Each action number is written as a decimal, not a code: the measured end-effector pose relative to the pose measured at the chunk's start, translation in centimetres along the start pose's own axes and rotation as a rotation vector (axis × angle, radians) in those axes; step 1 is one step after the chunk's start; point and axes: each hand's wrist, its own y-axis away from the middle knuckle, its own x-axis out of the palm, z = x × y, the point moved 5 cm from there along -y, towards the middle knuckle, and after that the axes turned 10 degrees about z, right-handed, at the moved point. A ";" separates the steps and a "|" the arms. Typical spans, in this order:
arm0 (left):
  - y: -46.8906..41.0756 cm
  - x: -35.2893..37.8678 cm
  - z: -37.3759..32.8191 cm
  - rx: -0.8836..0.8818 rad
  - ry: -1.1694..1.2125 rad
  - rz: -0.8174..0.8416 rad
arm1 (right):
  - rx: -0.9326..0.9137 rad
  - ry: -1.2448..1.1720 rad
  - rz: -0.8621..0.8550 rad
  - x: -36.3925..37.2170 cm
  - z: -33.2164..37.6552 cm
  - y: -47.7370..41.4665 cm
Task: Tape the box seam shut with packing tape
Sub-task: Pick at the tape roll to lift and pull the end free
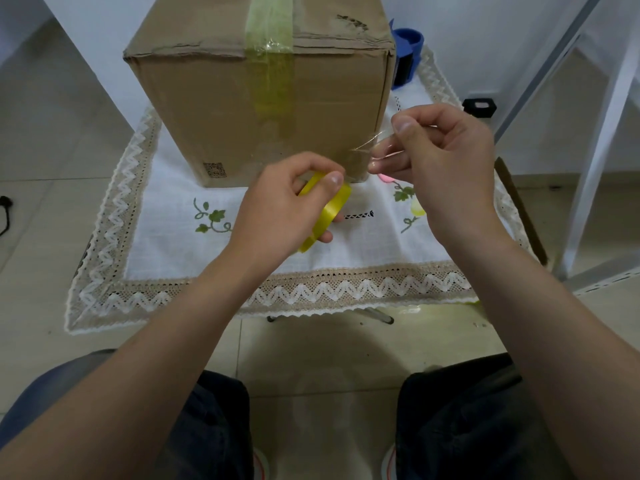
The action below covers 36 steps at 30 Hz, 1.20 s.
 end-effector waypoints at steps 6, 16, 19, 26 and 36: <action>-0.1 0.4 0.0 0.002 0.024 0.011 | 0.021 0.134 -0.001 -0.3 0.0 -0.1; -0.2 0.2 0.5 0.042 0.096 -0.011 | -0.116 0.330 0.266 0.2 -0.7 -0.7; -0.1 0.2 0.4 0.041 0.093 -0.008 | -0.181 0.579 0.243 0.8 -1.4 -0.9; -0.1 0.2 0.5 0.040 0.107 -0.005 | -0.174 0.612 0.150 0.9 -2.0 -0.7; -0.1 -0.1 0.2 -0.013 0.072 -0.039 | 0.221 0.199 0.208 1.8 -3.2 -0.5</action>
